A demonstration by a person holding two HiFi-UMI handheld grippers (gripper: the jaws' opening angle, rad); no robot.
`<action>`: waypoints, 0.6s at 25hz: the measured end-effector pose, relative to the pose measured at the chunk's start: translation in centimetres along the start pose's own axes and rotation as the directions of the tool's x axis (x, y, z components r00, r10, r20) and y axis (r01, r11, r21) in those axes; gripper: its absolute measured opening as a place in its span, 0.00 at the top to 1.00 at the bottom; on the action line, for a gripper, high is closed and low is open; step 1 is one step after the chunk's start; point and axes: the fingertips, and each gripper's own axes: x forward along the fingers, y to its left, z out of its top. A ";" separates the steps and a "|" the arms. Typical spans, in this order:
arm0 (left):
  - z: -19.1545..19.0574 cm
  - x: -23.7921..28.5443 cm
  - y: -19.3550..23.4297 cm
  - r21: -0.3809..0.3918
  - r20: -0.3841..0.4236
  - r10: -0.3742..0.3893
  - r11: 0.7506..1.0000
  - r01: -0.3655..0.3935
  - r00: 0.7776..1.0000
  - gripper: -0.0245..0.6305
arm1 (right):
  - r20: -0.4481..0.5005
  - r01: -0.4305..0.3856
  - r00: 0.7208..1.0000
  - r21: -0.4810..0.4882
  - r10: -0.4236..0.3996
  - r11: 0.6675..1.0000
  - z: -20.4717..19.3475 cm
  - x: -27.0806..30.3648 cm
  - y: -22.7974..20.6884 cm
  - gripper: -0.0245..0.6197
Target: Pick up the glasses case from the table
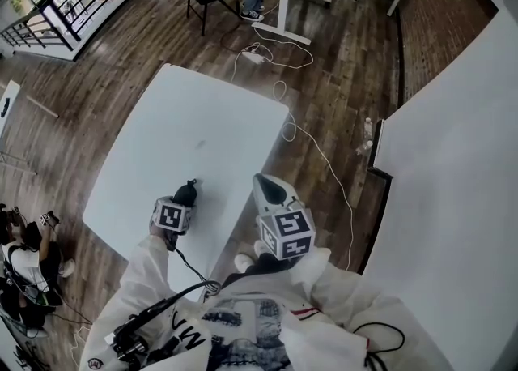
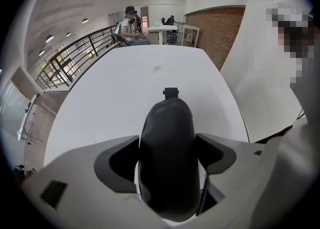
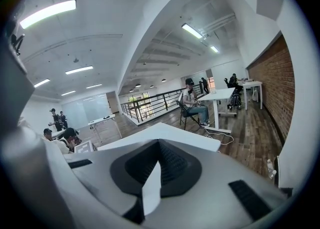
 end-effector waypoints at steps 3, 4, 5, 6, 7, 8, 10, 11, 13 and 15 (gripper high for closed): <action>0.1 -1.4 0.3 -0.037 0.048 0.020 0.999 -0.018 0.999 0.39 | -0.002 -0.019 1.000 -0.004 0.019 1.000 -0.2 0.1 0.6 0.97; 0.0 -2.1 0.5 -0.060 0.068 0.030 0.998 -0.025 0.997 0.39 | -0.002 -0.028 1.000 -0.006 0.028 1.000 -0.2 0.2 1.0 0.97; -0.2 -2.8 0.7 -0.088 0.090 0.039 0.996 -0.031 0.995 0.39 | -0.002 -0.038 0.999 -0.009 0.038 0.999 -0.2 0.4 1.4 0.97; -0.2 -3.7 0.9 -0.117 0.119 0.048 0.993 -0.034 0.992 0.39 | -0.001 -0.049 0.999 -0.013 0.049 0.999 -0.3 0.5 1.9 0.97; -0.2 -4.9 0.9 -0.145 0.154 0.056 0.989 -0.034 0.987 0.40 | 0.000 -0.061 0.998 -0.016 0.061 0.998 -0.3 0.6 2.4 0.97; 0.0 -6.1 0.9 -0.168 0.193 0.064 0.985 -0.031 0.979 0.40 | 0.001 -0.074 0.997 -0.021 0.074 0.997 -0.4 0.8 2.9 0.97; 0.7 -8.9 0.6 -0.202 0.281 0.077 0.979 -0.020 0.957 0.40 | 0.000 -0.103 0.995 -0.031 0.103 0.994 -0.5 1.2 4.0 0.97; 1.1 -10.4 0.6 -0.220 0.327 0.089 0.975 -0.015 0.941 0.40 | -0.001 -0.118 0.993 -0.036 0.118 0.992 -0.6 1.4 4.6 0.97; 1.7 -14.0 0.9 -0.259 0.420 0.127 0.966 -0.016 0.898 0.40 | -0.004 -0.147 0.989 -0.045 0.147 0.988 -0.6 1.8 6.0 0.97; 1.9 -17.9 1.3 -0.297 0.505 0.186 0.954 -0.033 0.843 0.40 | -0.003 -0.175 0.985 -0.056 0.175 0.983 -0.6 1.9 7.5 0.97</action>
